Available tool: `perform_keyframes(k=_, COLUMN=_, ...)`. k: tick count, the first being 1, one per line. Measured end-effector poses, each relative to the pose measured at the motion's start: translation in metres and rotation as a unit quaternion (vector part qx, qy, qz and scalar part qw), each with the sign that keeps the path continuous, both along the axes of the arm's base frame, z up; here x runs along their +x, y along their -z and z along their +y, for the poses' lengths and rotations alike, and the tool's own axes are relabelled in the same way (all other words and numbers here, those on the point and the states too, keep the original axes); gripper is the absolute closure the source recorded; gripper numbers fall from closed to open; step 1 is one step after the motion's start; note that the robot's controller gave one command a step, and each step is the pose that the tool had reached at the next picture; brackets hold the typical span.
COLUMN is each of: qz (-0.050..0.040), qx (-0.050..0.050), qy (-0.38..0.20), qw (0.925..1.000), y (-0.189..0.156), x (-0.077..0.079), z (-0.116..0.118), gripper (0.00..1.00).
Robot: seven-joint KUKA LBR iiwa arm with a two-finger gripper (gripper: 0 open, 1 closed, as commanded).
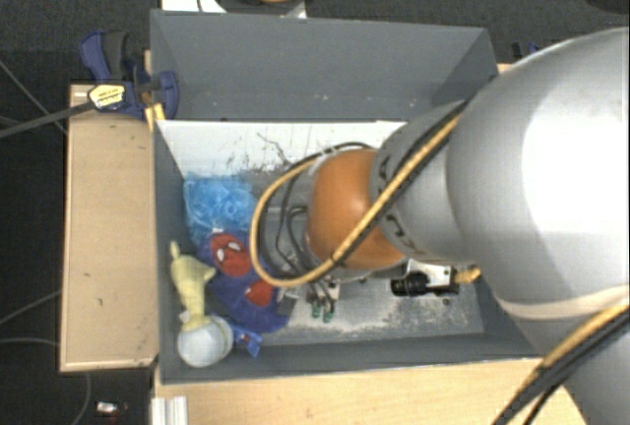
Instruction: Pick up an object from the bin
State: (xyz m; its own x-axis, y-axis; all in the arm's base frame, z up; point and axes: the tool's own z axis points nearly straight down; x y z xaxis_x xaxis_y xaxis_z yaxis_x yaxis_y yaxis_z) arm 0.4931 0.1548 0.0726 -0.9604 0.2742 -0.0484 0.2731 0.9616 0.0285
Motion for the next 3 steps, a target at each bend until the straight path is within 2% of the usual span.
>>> perform_keyframes(k=1, qz=-0.0002, qx=0.001, qy=0.016, qw=0.9999, y=0.001, x=-0.009, z=0.025, gripper=1.00)
perform_keyframes(k=2, qz=-0.0017, qx=-0.003, qy=-0.031, qw=0.9995, y=-0.007, x=-0.008, z=0.032, gripper=1.00)
perform_keyframes(k=3, qz=0.0007, qx=0.005, qy=0.063, qw=0.9980, y=-0.002, x=-0.004, z=-0.027, gripper=1.00)
